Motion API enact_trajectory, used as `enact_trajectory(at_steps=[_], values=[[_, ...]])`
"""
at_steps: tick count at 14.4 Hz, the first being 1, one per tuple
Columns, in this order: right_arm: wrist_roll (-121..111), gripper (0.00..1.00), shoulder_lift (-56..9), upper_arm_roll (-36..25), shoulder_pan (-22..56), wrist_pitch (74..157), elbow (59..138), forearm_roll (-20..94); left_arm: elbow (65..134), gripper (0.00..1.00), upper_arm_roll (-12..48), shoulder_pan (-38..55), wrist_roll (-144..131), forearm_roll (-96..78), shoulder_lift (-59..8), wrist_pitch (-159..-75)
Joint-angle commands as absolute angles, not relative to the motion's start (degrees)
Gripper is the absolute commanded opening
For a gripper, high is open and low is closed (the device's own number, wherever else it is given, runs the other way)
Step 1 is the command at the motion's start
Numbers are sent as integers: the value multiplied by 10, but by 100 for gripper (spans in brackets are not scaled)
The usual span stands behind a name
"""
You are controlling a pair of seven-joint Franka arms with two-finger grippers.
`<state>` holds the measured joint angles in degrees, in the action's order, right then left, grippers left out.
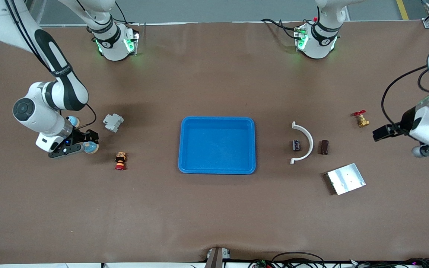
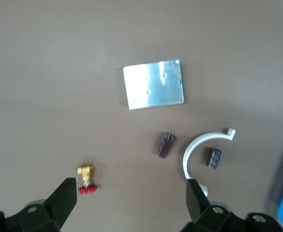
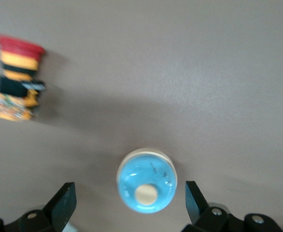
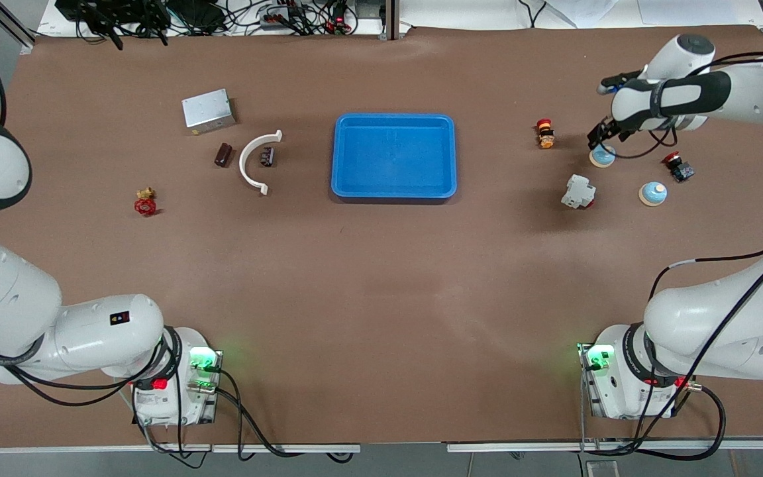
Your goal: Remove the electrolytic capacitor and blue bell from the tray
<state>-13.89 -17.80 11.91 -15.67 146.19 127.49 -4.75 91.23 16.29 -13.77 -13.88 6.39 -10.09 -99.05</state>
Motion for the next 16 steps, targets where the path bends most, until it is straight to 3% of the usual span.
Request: enact_trajectory(at_steps=[1, 3, 7, 16], values=[[-42, 100, -128, 119, -115, 1406, 1267, -51, 868, 100, 169, -144, -135, 49, -94, -929], [-26, 100, -120, 119, -103, 1342, 1223, -51, 846, 100, 170, -144, -136, 39, -93, -902], [-6, 100, -127, 118, -97, 1138, 1052, -51, 814, 100, 164, -150, -138, 9, -91, -859], [83, 100, -123, 120, -90, 956, 864, -47, 809, 100, 168, -149, -137, 21, -95, -852]])
